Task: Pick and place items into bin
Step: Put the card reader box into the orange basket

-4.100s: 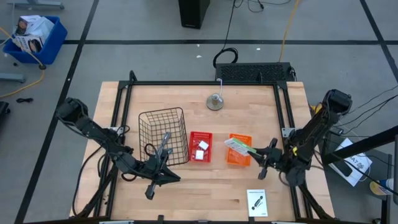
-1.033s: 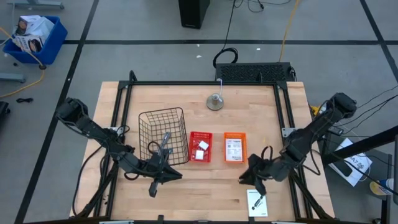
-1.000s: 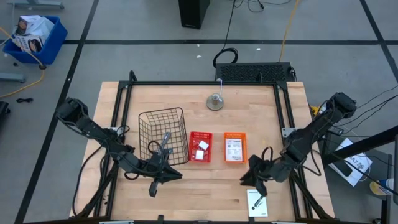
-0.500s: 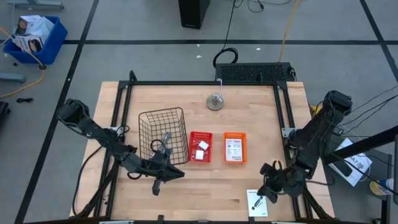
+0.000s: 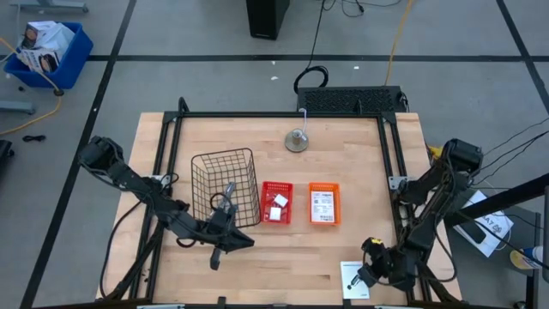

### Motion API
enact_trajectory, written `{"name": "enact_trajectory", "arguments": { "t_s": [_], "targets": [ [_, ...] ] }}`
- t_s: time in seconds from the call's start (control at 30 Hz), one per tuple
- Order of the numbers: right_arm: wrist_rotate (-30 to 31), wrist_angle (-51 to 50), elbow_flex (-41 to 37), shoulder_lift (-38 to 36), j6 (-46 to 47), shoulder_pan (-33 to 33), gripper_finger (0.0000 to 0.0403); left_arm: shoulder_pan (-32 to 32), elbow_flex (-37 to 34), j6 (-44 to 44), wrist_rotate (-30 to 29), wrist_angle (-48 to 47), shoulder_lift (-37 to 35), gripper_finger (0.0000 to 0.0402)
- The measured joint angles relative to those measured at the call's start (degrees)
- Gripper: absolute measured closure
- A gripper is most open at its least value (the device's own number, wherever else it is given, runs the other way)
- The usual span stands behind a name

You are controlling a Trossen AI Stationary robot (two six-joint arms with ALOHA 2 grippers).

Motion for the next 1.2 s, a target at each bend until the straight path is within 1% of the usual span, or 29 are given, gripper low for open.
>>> {"name": "enact_trajectory", "arguments": {
  "t_s": [0.1, 0.23, 0.4, 0.63, 0.73, 0.83, 0.9, 1.07, 1.2],
  "targets": [
    [0.0, -0.5, 0.0, 1.4, 4.2, 1.6, 0.0284, 0.0, 0.0, -1.0, 0.0, -1.0, 0.0, 0.0371],
    [0.1, -1.1, 0.0, 2.4, 9.0, 3.6, 0.0286, 0.0, 0.0, -0.9, 0.0, -0.9, 0.0, 0.0371],
    [0.1, -1.2, 0.0, 4.6, 9.4, 3.8, 0.0292, 0.0, 0.0, -0.8, -0.1, -0.8, 0.0, 0.0371],
    [1.4, 0.0, 0.2, 8.9, 7.3, 2.6, 0.0293, 0.0, 0.0, -0.8, -0.5, -0.8, 0.0, 0.0371],
    [4.2, 1.6, 0.2, 10.2, 6.3, 2.2, 0.0293, 0.0, 0.0, -0.8, -0.5, -0.8, 0.0, 0.0371],
    [7.3, 3.2, 0.2, 10.9, 4.2, 1.4, 0.0293, 0.0, 0.0, -0.8, 0.7, -0.9, 0.0, 0.0371],
    [7.9, 3.6, 0.1, 11.3, 2.7, 0.7, 0.0293, -0.2, 0.0, -0.5, 1.2, -0.9, 0.0, 0.0371],
    [8.0, 4.3, 0.2, 12.5, -0.2, -1.1, 0.0293, -2.0, 0.0, -2.5, 1.4, -3.9, 0.0, 0.0371],
    [9.4, 8.2, 0.1, 13.9, -4.3, -3.1, 0.0293, -4.3, 0.0, -4.0, 0.8, -4.8, 0.0, 0.0371]
  ]
}}
